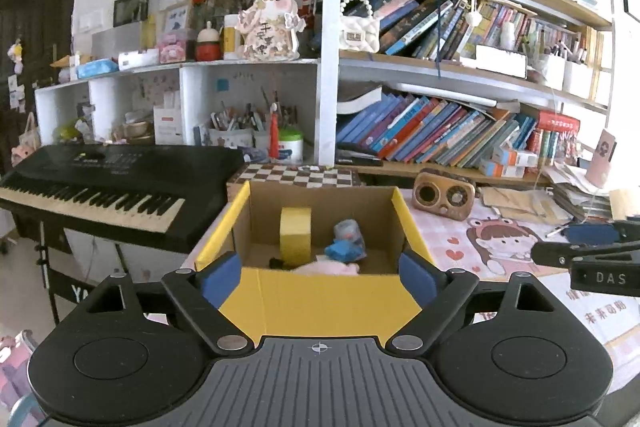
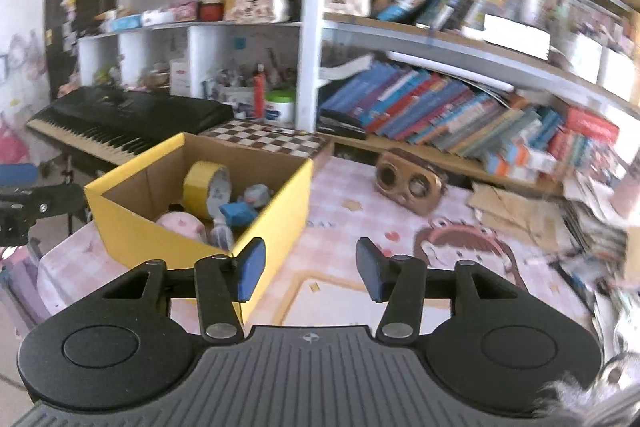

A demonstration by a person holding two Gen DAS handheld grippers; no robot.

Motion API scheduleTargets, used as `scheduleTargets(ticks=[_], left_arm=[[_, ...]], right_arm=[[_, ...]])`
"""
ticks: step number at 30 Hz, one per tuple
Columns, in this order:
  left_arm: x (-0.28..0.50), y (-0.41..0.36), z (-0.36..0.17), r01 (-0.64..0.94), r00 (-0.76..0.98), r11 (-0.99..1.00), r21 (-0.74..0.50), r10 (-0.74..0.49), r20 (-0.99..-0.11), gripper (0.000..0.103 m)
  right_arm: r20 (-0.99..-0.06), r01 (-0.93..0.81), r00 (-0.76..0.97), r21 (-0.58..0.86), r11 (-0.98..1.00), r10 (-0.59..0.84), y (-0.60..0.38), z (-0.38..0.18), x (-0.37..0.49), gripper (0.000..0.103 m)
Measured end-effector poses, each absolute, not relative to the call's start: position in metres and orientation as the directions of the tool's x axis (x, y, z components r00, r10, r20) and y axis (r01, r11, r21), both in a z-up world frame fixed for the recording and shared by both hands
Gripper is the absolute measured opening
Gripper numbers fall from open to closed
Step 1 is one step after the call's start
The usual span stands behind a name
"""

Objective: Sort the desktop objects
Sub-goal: 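Lift both open tools out of the yellow box and withdraw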

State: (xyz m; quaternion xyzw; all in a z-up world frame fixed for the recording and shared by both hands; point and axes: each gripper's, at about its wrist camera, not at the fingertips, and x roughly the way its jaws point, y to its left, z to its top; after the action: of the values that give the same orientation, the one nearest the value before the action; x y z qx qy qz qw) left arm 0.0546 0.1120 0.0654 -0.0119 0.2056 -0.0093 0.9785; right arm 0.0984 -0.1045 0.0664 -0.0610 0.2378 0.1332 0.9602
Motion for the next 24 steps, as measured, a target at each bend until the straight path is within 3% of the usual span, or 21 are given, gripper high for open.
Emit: scheduleTargets(ticks=[13, 24], left_arm=[[0.033, 0.084, 0.043, 0.029, 0.904, 0.999, 0.025, -0.015, -0.428, 0.101], [0.018, 0.063, 0.02, 0.007, 0.876, 1.0, 0.018, 0.002, -0.482, 0.102]], right_arm=[[-0.518, -0.124, 0.851, -0.041, 0.991, 0.085, -0.126, 0.031, 0.043, 0.064], [-0.549, -0.04, 0.836, -0.01, 0.999, 0.028, -0.142, 0.01, 0.016, 0.078]])
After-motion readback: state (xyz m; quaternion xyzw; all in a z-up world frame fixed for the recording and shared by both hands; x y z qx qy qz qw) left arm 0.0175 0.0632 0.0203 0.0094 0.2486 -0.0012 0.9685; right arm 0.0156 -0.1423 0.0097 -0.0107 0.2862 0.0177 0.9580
